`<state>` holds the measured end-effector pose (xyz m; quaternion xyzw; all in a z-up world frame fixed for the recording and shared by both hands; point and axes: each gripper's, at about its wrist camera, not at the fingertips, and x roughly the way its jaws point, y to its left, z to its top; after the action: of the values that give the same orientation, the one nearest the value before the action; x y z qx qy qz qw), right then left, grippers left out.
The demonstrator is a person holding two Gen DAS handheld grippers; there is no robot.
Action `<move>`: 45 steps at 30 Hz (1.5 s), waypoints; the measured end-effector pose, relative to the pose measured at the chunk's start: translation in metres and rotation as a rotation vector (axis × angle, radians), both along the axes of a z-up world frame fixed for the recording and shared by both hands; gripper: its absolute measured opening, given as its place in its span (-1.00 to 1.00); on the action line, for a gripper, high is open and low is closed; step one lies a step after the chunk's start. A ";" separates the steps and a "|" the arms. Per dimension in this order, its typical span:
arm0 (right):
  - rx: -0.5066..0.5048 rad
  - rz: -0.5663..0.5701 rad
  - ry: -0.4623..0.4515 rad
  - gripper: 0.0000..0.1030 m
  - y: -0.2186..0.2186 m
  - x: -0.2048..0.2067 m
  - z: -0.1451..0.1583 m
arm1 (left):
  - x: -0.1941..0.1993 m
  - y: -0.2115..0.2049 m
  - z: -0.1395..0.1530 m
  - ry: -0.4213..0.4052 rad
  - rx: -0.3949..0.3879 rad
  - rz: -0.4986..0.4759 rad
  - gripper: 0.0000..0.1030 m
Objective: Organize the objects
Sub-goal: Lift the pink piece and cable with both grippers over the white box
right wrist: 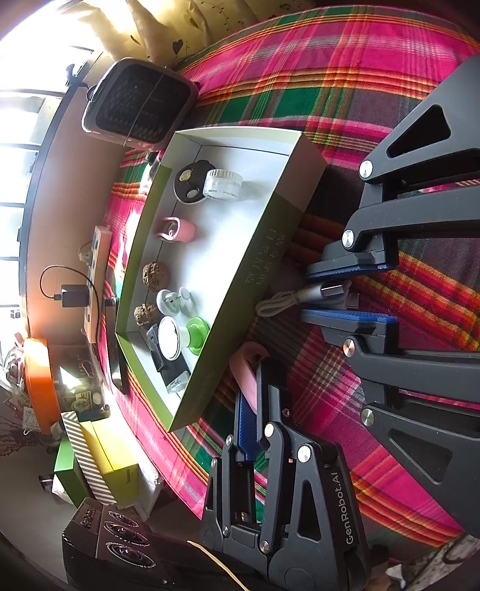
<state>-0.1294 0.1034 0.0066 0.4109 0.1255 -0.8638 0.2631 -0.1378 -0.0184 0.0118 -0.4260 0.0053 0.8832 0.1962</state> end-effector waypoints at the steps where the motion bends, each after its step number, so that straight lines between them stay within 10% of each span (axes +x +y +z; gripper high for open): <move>1: -0.014 0.000 -0.010 -0.68 0.002 0.000 0.000 | 0.000 0.000 0.000 0.002 -0.001 0.001 -0.69; 45: -0.103 -0.118 0.026 -0.69 0.039 -0.041 0.037 | -0.040 0.021 0.042 0.064 0.024 -0.007 -0.69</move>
<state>-0.1700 0.1422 0.0434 0.3924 0.0598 -0.8884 0.2307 -0.1775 0.0021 0.0534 -0.3953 0.0026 0.8956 0.2041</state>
